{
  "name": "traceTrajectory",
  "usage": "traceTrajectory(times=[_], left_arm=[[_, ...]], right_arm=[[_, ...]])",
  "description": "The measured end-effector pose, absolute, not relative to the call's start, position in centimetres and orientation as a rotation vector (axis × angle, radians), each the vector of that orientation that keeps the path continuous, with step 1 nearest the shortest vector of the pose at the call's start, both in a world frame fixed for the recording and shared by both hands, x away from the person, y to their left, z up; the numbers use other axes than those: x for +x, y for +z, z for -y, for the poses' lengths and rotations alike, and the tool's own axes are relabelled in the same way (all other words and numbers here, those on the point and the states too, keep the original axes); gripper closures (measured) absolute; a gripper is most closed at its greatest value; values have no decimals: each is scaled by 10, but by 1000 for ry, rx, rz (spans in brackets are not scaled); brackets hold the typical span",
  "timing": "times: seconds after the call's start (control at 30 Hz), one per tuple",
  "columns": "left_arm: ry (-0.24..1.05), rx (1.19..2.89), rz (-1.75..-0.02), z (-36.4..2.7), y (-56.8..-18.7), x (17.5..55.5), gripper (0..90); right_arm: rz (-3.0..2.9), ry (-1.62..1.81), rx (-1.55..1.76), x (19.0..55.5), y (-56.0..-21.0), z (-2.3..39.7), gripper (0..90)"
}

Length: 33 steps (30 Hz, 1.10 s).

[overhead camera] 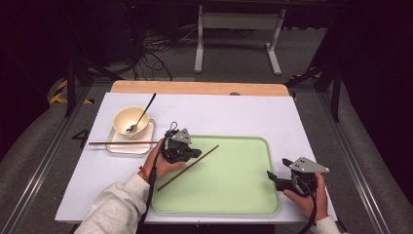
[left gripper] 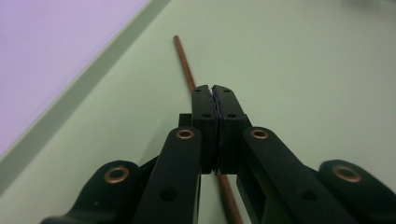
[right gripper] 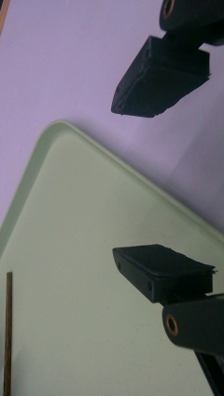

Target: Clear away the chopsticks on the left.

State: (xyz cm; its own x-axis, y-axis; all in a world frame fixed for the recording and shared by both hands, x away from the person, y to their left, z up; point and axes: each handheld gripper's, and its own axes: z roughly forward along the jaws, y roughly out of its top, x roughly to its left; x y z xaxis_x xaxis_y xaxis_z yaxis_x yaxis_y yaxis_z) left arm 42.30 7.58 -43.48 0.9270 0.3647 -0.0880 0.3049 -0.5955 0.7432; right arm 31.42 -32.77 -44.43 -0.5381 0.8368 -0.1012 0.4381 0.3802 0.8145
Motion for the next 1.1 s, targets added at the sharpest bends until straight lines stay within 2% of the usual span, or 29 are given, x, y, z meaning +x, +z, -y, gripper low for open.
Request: traceTrajectory(times=[0.5,1.1], left_arm=[[211,2193,-515,-135,-423,418,862],[345,2195,-524,-163,-416,416,846]], right_arm=[[-2135,1036,1098,315,-444,328,258],[-2134,1033,1094,314,-445,328,258]])
